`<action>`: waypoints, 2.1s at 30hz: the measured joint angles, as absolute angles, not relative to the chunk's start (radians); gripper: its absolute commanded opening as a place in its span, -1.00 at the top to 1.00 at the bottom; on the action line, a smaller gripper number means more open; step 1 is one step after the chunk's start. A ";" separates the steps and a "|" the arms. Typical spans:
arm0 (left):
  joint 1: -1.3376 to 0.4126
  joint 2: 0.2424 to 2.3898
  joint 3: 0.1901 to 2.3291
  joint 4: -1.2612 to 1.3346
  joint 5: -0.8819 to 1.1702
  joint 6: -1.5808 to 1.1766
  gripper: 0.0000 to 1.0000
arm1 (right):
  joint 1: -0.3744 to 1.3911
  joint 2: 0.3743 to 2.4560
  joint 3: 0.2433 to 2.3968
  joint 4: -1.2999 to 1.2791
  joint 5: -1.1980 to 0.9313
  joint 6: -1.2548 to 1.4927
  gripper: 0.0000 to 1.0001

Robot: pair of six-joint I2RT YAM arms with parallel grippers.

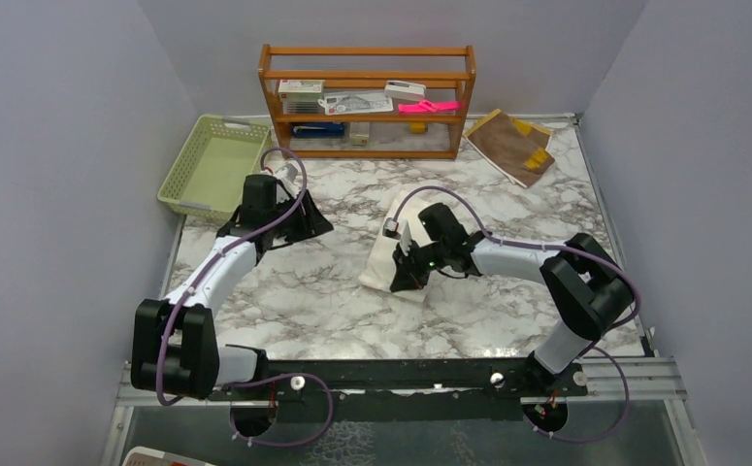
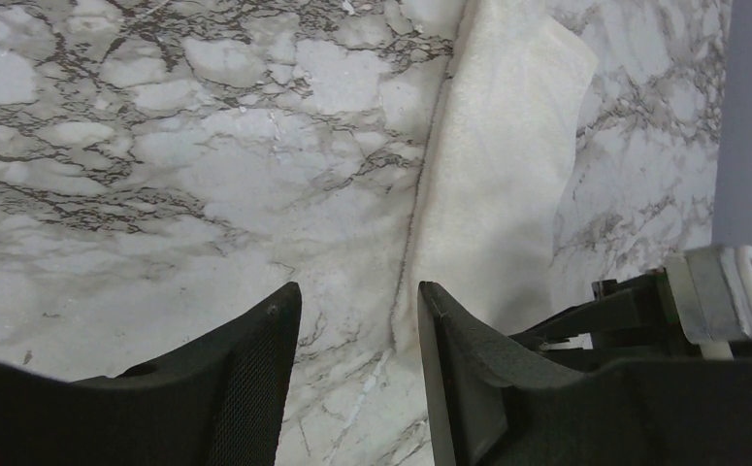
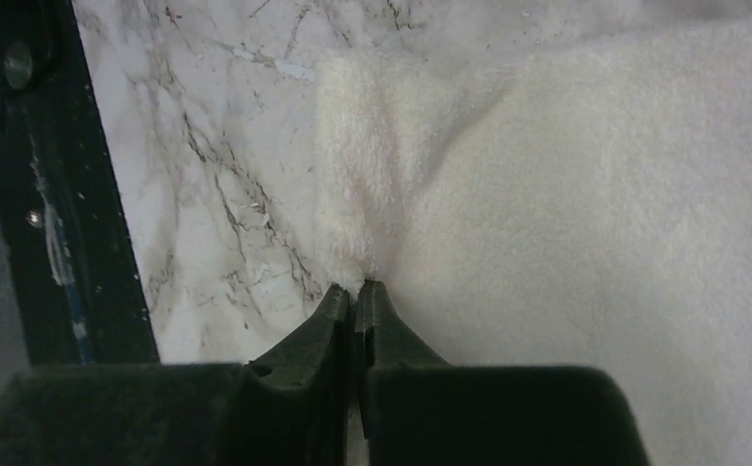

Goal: Roll the towels
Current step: Roll the towel at the center of the board.

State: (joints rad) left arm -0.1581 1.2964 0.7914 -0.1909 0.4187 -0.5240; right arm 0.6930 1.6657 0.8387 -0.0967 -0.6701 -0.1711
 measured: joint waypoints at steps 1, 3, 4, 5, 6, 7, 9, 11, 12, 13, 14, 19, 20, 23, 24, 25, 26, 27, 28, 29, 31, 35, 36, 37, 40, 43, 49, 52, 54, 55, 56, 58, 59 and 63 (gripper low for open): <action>-0.158 1.294 0.790 -0.188 0.434 -0.521 0.00 | 0.693 1.663 0.830 -0.089 -0.675 -0.117 0.99; -0.158 1.285 0.785 -0.182 0.468 -0.517 0.02 | 0.693 1.662 0.824 -0.081 -0.675 -0.021 0.99; -0.158 1.280 0.780 -0.175 0.482 -0.517 0.04 | 0.693 1.662 0.824 -0.080 -0.677 0.019 0.98; -0.158 1.273 0.771 -0.163 0.501 -0.516 0.07 | 0.693 1.665 0.826 -0.080 -0.683 0.054 0.99; -0.159 1.264 0.761 -0.155 0.520 -0.517 0.09 | 0.692 1.672 0.832 -0.082 -0.693 0.078 0.99; -0.160 1.256 0.751 -0.146 0.540 -0.517 0.11 | 0.692 1.686 0.844 -0.086 -0.706 0.101 0.99; -0.168 1.239 0.729 -0.133 0.572 -0.519 0.13 | 0.688 1.729 0.879 -0.091 -0.746 0.149 0.99; -0.187 1.222 0.710 -0.120 0.595 -0.523 0.16 | 0.681 1.773 0.908 -0.093 -0.786 0.192 0.99; -0.200 1.213 0.700 -0.110 0.603 -0.527 0.17 | 0.679 1.792 0.918 -0.092 -0.807 0.213 0.98; -0.216 1.202 0.688 -0.097 0.608 -0.535 0.21 | 0.677 1.809 0.923 -0.089 -0.824 0.232 0.99; -0.233 1.192 0.674 -0.083 0.614 -0.545 0.29 | 0.673 1.826 0.926 -0.085 -0.841 0.255 0.99; -0.331 1.171 0.609 0.007 0.623 -0.621 0.82 | 0.635 1.876 0.908 -0.017 -0.909 0.392 0.98; -0.345 1.172 0.600 0.022 0.622 -0.636 0.83 | 0.622 1.876 0.892 0.014 -0.921 0.419 0.99; -0.400 1.187 0.569 0.084 0.622 -0.677 0.84 | 0.570 1.876 0.831 0.117 -0.955 0.525 0.98; -0.415 1.196 0.562 0.104 0.622 -0.689 0.83 | 0.554 1.876 0.809 0.150 -0.963 0.558 0.98; -0.424 1.202 0.558 0.117 0.622 -0.698 0.82 | 0.540 1.876 0.789 0.178 -0.969 0.591 0.98; -0.432 1.212 0.554 0.134 0.622 -0.707 0.81 | 0.526 1.877 0.772 0.199 -0.973 0.620 0.98; -0.439 1.222 0.553 0.150 0.622 -0.714 0.81 | 0.513 1.880 0.760 0.220 -0.975 0.646 0.98; -0.444 1.231 0.553 0.162 0.622 -0.721 0.81 | 0.506 1.886 0.753 0.240 -0.976 0.666 0.98; -0.448 1.241 0.553 0.175 0.622 -0.725 0.81 | 0.503 1.896 0.748 0.262 -0.976 0.689 0.98; -0.456 1.263 0.553 0.197 0.621 -0.731 0.82 | 0.502 1.919 0.738 0.311 -0.977 0.733 0.98; -0.474 1.326 0.553 0.231 0.621 -0.745 0.84 | 0.482 1.961 0.682 0.461 -0.998 0.851 0.98; -0.480 1.346 0.553 0.241 0.621 -0.749 0.85 | 0.475 1.970 0.671 0.498 -1.006 0.881 0.99; -0.485 1.362 0.553 0.249 0.621 -0.752 0.85 | 0.466 1.984 0.656 0.553 -1.013 0.915 0.98; -0.505 1.407 0.553 0.270 0.621 -0.757 0.85 | 0.451 2.010 0.632 0.673 -1.028 0.988 0.98; -0.520 1.439 0.553 0.292 0.621 -0.762 0.86 | 0.447 2.023 0.623 0.743 -1.027 1.038 0.98; -0.531 1.519 0.553 0.338 0.614 -0.761 0.89 | 0.443 2.026 0.614 0.786 -1.026 1.082 0.98; -0.531 1.575 0.559 0.347 0.591 -0.743 0.94 | 0.443 2.026 0.612 0.791 -1.026 1.088 0.98; -0.531 1.614 0.572 0.350 0.575 -0.733 0.94 | 0.443 2.026 0.612 0.791 -1.025 1.088 0.98; -0.531 1.635 0.583 0.351 0.567 -0.729 0.95 | 0.443 2.026 0.612 0.789 -1.025 1.087 0.98; -0.531 1.652 0.596 0.352 0.562 -0.727 0.95 | 0.443 2.025 0.612 0.785 -1.023 1.082 0.98; -0.531 1.678 0.622 0.361 0.551 -0.723 0.97 | 0.443 2.018 0.613 0.760 -1.013 1.061 0.87; -0.533 1.691 0.635 0.368 0.547 -0.722 0.98 | 0.443 2.012 0.616 0.736 -1.007 1.042 0.63; -0.537 1.745 0.675 0.407 0.545 -0.724 1.00 | 0.441 1.943 0.662 0.527 -0.980 0.926 -0.08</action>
State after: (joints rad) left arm -0.5369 1.7454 0.6746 0.4068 0.5449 -0.7238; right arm 0.4412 1.9427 0.6624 0.5274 -0.9802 0.9264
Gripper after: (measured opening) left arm 0.018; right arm 0.387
